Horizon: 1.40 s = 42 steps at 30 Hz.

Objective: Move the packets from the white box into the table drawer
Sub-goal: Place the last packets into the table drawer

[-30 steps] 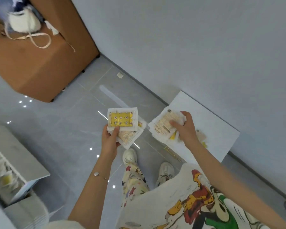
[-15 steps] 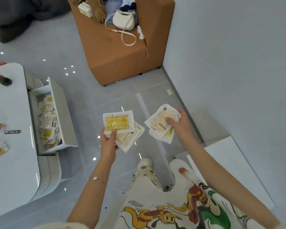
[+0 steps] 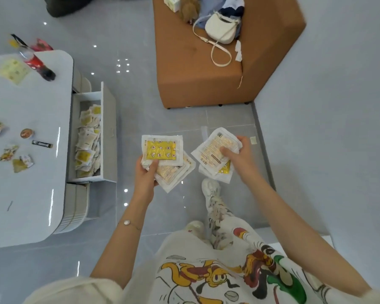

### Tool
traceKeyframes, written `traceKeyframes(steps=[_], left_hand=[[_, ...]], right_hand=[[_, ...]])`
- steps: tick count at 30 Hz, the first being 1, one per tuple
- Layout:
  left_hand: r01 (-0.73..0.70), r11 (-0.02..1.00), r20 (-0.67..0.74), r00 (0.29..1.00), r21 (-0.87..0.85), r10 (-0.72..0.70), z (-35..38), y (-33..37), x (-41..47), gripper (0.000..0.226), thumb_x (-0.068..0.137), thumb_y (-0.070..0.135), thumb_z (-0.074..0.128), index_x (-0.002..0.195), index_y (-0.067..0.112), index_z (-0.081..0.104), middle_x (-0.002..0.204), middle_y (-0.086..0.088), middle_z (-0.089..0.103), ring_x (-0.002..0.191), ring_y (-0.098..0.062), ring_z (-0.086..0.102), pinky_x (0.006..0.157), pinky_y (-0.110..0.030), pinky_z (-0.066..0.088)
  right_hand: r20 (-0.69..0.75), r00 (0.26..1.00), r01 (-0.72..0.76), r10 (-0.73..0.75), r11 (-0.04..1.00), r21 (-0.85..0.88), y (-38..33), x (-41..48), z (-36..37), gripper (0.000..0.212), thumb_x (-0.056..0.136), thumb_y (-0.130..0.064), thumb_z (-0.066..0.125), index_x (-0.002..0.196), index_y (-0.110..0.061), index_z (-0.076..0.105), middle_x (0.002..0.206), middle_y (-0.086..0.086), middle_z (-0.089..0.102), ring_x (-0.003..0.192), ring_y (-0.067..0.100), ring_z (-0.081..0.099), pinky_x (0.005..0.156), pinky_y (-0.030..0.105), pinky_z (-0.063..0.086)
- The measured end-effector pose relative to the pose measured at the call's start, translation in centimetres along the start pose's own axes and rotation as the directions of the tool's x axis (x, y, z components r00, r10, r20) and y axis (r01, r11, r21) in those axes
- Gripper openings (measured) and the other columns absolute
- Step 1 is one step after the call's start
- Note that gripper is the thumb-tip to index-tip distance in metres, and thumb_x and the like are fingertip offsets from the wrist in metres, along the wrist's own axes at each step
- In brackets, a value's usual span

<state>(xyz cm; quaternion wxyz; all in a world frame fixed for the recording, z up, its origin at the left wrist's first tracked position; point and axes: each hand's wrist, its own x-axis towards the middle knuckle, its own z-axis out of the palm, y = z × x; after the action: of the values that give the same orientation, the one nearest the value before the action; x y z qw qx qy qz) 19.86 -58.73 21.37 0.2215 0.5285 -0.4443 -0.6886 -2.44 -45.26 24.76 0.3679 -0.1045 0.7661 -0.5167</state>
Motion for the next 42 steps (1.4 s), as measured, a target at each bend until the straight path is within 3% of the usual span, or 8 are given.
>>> traceKeyframes(steps=[9,14,18,25,30,37,42], left_hand=[[0.000,0.995,-0.186,0.982,-0.103,-0.019,2.8,3.6,7.4,0.036,0.096,0.021,0.055,0.130,0.018,0.046,0.117,-0.003,0.064,0.101,-0.021,0.066,0.070,-0.036,0.055],[-0.003,0.983,-0.319,0.946,-0.186,-0.057,3.6,5.8,10.4,0.032,0.095,0.022,0.057,0.125,0.026,0.049,0.115,-0.001,0.066,0.100,-0.021,0.067,0.069,-0.037,0.055],[-0.034,0.973,-0.429,0.901,-0.228,-0.069,2.4,7.2,12.3,0.030,0.095,0.023,0.057,0.125,0.022,0.050,0.117,-0.005,0.066,0.101,-0.025,0.067,0.071,-0.041,0.057],[-0.091,0.946,-0.583,0.805,-0.310,-0.114,-1.7,9.1,15.5,0.024,0.096,0.020,0.055,0.118,0.028,0.049,0.110,0.001,0.065,0.099,-0.024,0.066,0.081,-0.050,0.055],[-0.142,0.901,-0.647,0.742,-0.409,-0.176,-6.1,9.4,18.9,0.038,0.096,0.018,0.055,0.133,0.021,0.046,0.111,0.001,0.066,0.098,-0.022,0.067,0.076,-0.045,0.056],[-0.139,0.881,-0.672,0.703,-0.452,-0.234,-14.1,11.2,23.4,0.030,0.096,0.016,0.054,0.125,0.017,0.046,0.116,-0.007,0.064,0.103,-0.031,0.064,0.075,-0.046,0.056],[-0.160,0.839,-0.676,0.677,-0.521,-0.290,-18.8,12.5,26.4,0.035,0.096,0.016,0.055,0.130,0.017,0.047,0.119,-0.010,0.064,0.104,-0.031,0.065,0.075,-0.048,0.056]], right_hand=[[0.195,0.980,0.043,-0.031,0.997,-0.061,-4.9,12.2,3.9,0.040,0.086,-0.010,0.069,0.115,-0.018,0.043,0.105,-0.002,0.061,0.092,0.013,0.066,0.071,0.027,0.058],[0.310,0.950,0.049,-0.020,0.995,-0.085,-9.2,17.9,6.8,0.038,0.086,-0.013,0.069,0.114,-0.017,0.044,0.105,-0.002,0.063,0.088,0.010,0.066,0.062,0.017,0.054],[0.411,0.910,0.104,-0.056,0.990,-0.095,-12.6,21.8,10.5,0.039,0.086,-0.010,0.069,0.115,-0.018,0.043,0.106,-0.004,0.061,0.092,0.008,0.064,0.071,0.020,0.054],[0.519,0.850,0.190,-0.085,0.970,-0.152,-16.3,26.7,19.4,0.044,0.084,-0.010,0.071,0.115,-0.016,0.041,0.104,-0.007,0.056,0.094,0.010,0.061,0.076,0.026,0.052],[0.573,0.813,0.256,-0.105,0.948,-0.189,-18.3,29.1,26.9,0.041,0.085,-0.008,0.069,0.114,-0.016,0.040,0.102,-0.009,0.055,0.091,0.005,0.059,0.069,0.017,0.049],[0.619,0.783,0.257,-0.058,0.936,-0.238,-22.9,32.1,38.1,0.043,0.084,-0.009,0.070,0.116,-0.013,0.041,0.110,0.002,0.059,0.099,0.017,0.063,0.084,0.035,0.055],[0.665,0.747,0.249,0.002,0.926,-0.283,-24.9,33.7,44.9,0.044,0.084,-0.008,0.070,0.118,-0.011,0.043,0.112,0.006,0.060,0.100,0.020,0.064,0.083,0.036,0.055]])
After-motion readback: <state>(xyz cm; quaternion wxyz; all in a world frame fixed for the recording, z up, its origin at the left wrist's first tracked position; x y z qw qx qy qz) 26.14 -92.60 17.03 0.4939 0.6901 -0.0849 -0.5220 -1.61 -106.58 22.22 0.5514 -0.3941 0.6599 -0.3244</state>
